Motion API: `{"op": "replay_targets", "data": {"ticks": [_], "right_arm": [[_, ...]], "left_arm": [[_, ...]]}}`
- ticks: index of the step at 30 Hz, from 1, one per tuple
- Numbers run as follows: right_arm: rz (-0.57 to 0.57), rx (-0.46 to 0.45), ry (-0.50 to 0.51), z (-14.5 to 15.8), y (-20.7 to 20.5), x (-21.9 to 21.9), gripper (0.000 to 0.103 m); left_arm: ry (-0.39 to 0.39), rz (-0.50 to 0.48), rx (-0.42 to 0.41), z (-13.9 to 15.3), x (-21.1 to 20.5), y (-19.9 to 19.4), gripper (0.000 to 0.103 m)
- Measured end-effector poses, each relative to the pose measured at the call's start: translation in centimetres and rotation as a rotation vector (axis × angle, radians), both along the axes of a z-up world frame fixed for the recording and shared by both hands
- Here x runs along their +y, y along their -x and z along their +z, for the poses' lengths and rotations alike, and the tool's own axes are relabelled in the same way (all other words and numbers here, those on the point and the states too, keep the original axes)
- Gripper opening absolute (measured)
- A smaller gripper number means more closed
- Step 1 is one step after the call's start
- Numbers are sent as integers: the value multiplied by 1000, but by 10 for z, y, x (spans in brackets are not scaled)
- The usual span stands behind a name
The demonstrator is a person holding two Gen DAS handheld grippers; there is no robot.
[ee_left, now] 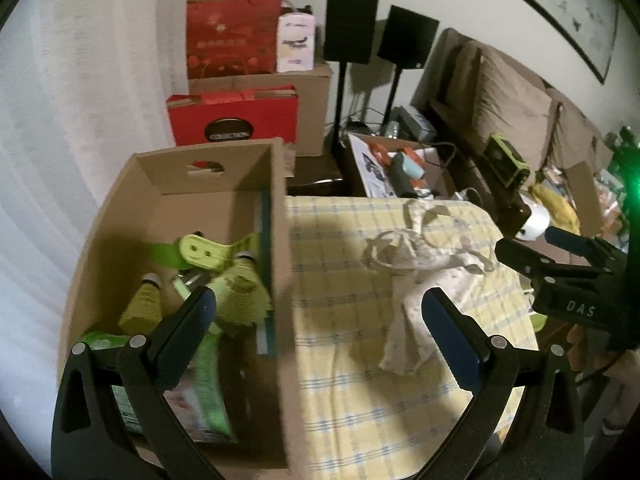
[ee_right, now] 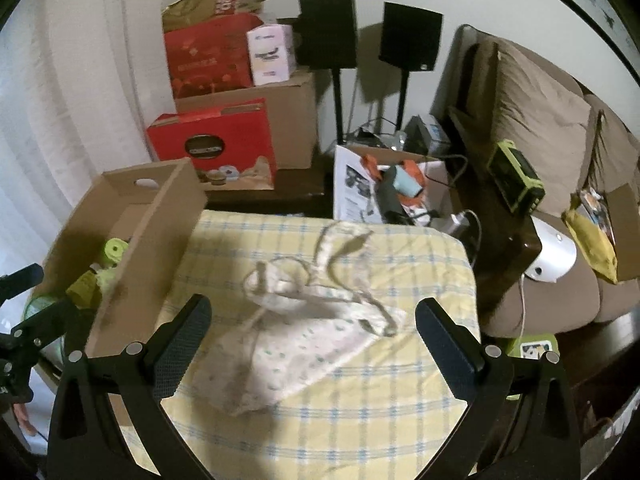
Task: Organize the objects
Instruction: 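Withdraw both tools from the box toward the white cloth bag, then close the left tool on the bag handle while the right tool grips the bag corner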
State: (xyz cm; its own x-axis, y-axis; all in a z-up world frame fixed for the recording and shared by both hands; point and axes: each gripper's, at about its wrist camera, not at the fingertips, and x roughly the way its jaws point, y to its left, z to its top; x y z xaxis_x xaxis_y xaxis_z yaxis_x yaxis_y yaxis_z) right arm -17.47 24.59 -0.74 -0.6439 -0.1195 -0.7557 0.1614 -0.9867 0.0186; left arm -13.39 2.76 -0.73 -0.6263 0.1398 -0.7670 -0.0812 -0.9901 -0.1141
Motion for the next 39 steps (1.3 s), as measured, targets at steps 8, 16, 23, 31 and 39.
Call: {"op": "replay_targets", "data": {"ticks": [8, 16, 23, 31, 39], "right_arm": [[-47, -1, 6, -13, -3, 28, 103], [-78, -10, 33, -25, 2, 46, 103], [-101, -39, 39, -40, 10, 59, 102], [-114, -106, 74, -68, 25, 68, 86], [-109, -175, 78, -100, 41, 67, 59]], "left_arm": [[22, -46, 27, -8, 38, 0, 103], [14, -71, 25, -17, 60, 5, 103], [-4, -87, 4, -27, 71, 13, 103], [15, -130, -36, -50, 94, 21, 102], [36, -139, -142, -88, 111, 42, 84]]}}
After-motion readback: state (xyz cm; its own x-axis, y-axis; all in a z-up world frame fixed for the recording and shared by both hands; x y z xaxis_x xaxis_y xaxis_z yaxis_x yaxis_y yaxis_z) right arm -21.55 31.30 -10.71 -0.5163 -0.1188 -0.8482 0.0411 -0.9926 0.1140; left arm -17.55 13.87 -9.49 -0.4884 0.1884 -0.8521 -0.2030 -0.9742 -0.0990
